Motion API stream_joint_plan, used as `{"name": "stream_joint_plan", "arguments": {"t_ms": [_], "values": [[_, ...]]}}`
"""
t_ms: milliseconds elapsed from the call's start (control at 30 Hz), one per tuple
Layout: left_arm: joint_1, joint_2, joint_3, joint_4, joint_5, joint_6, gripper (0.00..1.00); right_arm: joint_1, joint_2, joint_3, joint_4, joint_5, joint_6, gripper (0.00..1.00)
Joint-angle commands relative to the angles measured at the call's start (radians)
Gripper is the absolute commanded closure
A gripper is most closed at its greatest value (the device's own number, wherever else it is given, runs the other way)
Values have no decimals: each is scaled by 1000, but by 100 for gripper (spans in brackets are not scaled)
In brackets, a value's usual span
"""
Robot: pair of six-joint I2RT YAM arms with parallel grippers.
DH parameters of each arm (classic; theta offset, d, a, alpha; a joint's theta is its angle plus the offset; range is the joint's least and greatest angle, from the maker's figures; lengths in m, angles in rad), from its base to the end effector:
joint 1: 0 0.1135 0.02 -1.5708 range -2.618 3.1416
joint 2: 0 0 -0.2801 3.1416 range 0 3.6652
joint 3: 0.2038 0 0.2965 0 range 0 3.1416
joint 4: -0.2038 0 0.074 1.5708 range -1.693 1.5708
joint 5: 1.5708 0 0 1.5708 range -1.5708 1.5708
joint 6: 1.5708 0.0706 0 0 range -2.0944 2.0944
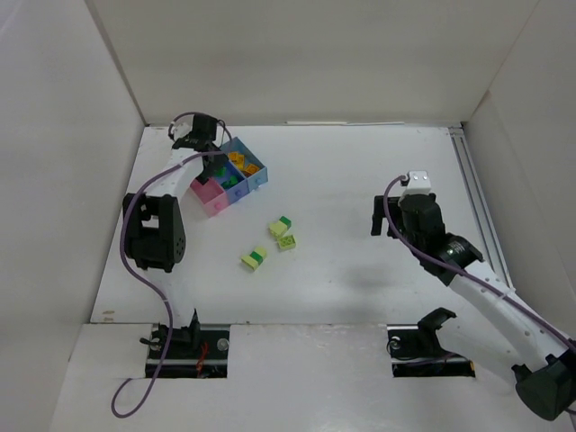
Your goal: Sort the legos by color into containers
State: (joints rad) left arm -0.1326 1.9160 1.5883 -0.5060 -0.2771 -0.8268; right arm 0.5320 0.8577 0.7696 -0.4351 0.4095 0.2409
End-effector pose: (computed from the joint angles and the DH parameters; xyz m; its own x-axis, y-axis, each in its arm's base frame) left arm 0.5025 -0.0475 0.2354 -0.4565 -0.6531 -0.6042 -0.5773 0.7342 -0.3574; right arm 0.2310 0.1033 0.2902 -0.4583 -0.0158 -0.8887 -0.0605 0.9981 0.0135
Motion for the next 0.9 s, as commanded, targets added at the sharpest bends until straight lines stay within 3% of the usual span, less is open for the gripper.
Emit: {"name": "stream_joint_plan", "arguments": {"t_ms": [0, 267, 367, 400, 500, 600, 767, 867], "values": [[-5, -83, -39, 99, 67, 57, 47, 10, 26, 31, 33, 23, 31, 0], [4, -29, 18, 77, 153, 132, 44, 10, 73, 40, 33, 14, 41, 0], [4, -47, -2, 112, 193, 161, 34, 10, 73, 40, 56, 2, 41, 0], [4, -84, -22, 135, 237, 191, 25, 10, 86, 40, 56, -12, 31, 0], [4, -187, -134, 239, 373, 239, 13, 10, 113, 40, 110, -81, -29, 0], [-42, -299, -269, 305, 412, 267, 1, 10, 139, 49, 131, -92, -66, 0], [-192, -379, -425, 317, 469, 317, 0, 10, 167, 71, 159, -92, -111, 0], [-322, -400, -464, 242, 362, 318, 0, 10, 185, 82, 159, -81, -132, 0]]}}
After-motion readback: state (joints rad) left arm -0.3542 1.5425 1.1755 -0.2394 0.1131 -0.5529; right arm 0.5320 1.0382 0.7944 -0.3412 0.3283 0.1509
